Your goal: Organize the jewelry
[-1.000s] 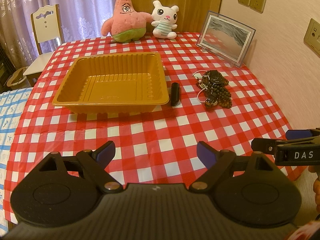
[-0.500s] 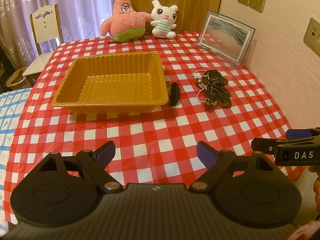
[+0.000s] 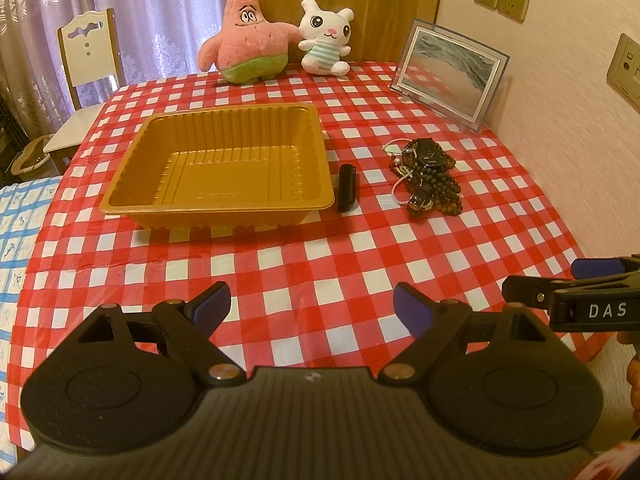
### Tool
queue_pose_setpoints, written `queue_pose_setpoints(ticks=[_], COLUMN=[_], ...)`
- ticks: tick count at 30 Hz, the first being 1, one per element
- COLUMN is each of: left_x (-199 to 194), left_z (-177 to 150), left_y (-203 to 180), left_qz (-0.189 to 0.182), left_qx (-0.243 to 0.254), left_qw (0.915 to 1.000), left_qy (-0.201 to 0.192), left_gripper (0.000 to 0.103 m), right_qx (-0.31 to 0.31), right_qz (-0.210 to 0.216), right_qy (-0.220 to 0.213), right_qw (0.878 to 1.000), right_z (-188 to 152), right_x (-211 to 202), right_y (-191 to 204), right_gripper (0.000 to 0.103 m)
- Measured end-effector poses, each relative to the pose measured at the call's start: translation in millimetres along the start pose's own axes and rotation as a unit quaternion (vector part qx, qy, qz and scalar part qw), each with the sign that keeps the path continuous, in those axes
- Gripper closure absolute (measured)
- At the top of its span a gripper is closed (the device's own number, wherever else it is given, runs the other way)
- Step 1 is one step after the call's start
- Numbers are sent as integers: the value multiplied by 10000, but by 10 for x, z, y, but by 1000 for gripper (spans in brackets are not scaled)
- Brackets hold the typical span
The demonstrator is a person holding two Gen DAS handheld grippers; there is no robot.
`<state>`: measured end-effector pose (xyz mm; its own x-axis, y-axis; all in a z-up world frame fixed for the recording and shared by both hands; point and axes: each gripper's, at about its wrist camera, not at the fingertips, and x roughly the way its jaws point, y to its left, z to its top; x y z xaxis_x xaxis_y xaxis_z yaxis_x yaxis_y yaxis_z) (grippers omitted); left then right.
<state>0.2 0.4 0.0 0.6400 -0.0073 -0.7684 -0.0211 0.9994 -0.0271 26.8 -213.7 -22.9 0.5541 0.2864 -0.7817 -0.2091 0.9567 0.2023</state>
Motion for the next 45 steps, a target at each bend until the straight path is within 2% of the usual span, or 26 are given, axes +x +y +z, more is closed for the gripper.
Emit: queue_pose_setpoints(ticks=[13,17,22,26,33,39,45], left_x=[84,122,319,449,664,822,1115], left_z=[-40,-20,-37,-72,-117,-117,-45], left_y=[11,94,436,746,1338,1711,2056], left_qz=[-5,-9,72,300,559,828,726], left_qx=[-25,-166,-637,-966,-1709,-1987,-2376], left_qw=[10000,9998,9979,9948,9818,9691,9580], left_qy=[41,49,50,-108,-611,-1206,-1430], left_gripper=[16,15,15,15,17,18,22], right_qx=[26,229,429,526,652,692,748], right_qz=[15,53,70,105,98,-48,-260], right_qy=[25,10,-153,-240,-310,-273,-240], right_qw=[10000,9997,9989,9983,9973,9972,9966], right_z=[-13,17,70,123,263,415,554], right_x=[28,129,248,366,593,797,970], right_y=[-4,-80,-162,-178,-93,28,119], right_gripper=[0,0,0,0,0,0,0])
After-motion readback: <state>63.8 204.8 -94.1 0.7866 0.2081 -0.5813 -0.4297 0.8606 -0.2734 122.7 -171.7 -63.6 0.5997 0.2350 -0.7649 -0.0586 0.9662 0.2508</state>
